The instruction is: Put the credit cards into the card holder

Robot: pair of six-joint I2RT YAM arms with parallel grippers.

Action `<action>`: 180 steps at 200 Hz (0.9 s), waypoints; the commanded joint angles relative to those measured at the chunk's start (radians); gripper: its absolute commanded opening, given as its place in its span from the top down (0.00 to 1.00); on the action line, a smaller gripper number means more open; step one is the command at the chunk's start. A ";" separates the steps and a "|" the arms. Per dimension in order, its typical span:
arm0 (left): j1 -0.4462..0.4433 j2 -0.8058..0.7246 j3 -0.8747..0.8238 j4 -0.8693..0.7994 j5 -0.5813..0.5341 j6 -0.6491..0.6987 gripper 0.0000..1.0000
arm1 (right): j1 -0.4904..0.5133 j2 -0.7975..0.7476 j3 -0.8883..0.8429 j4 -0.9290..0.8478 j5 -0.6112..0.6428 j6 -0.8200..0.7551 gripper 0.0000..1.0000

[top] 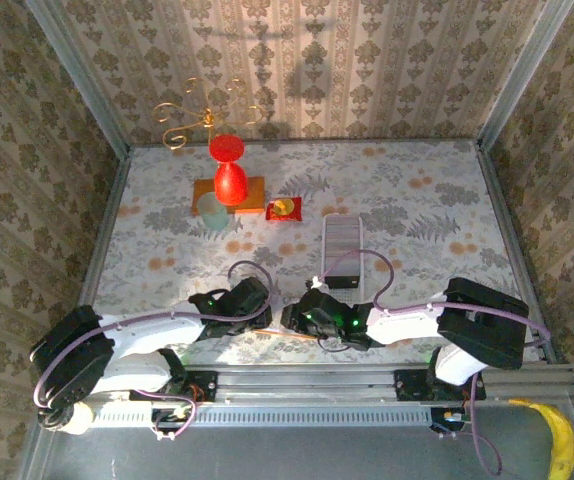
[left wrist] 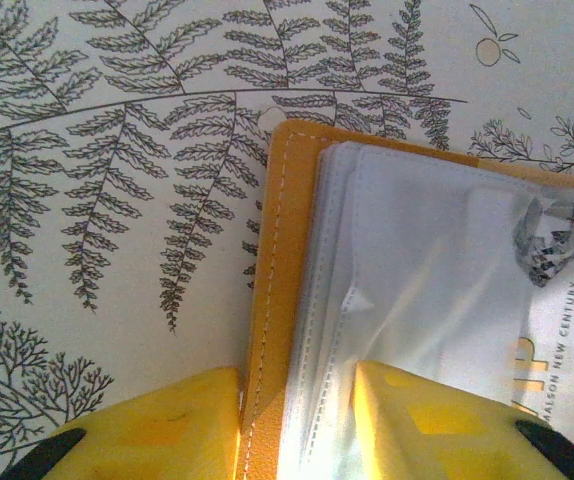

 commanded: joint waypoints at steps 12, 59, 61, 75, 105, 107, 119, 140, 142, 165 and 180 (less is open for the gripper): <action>-0.007 0.040 -0.016 -0.058 0.005 -0.009 0.65 | 0.000 -0.008 0.022 -0.152 0.050 -0.032 0.74; -0.008 0.042 -0.028 -0.024 0.029 -0.019 0.65 | 0.000 0.051 0.061 -0.104 0.017 -0.041 0.90; -0.007 0.042 -0.029 -0.022 0.031 -0.019 0.65 | 0.000 0.053 0.063 -0.102 0.016 -0.042 0.90; -0.008 0.039 -0.040 -0.003 0.039 -0.026 0.65 | 0.000 0.067 0.077 -0.093 0.006 -0.045 0.91; -0.007 0.027 -0.057 0.016 0.045 -0.038 0.63 | 0.000 0.090 0.100 -0.060 -0.010 -0.048 0.92; -0.007 0.025 -0.058 0.017 0.045 -0.038 0.63 | 0.000 0.091 0.102 -0.056 -0.012 -0.048 0.92; -0.008 0.015 -0.064 0.019 0.042 -0.042 0.62 | 0.000 0.098 0.104 -0.024 -0.024 -0.044 0.92; -0.006 -0.014 -0.074 0.021 0.030 -0.050 0.58 | 0.000 0.098 0.096 0.040 -0.049 -0.040 0.93; -0.006 -0.017 -0.076 0.021 0.030 -0.050 0.58 | 0.000 0.097 0.094 0.044 -0.051 -0.040 0.93; 0.000 -0.049 -0.088 0.021 0.025 -0.056 0.53 | 0.000 0.057 0.072 0.025 -0.030 -0.051 0.93; 0.006 -0.068 -0.096 0.024 0.028 -0.058 0.50 | 0.000 0.024 0.056 -0.011 -0.002 -0.054 0.93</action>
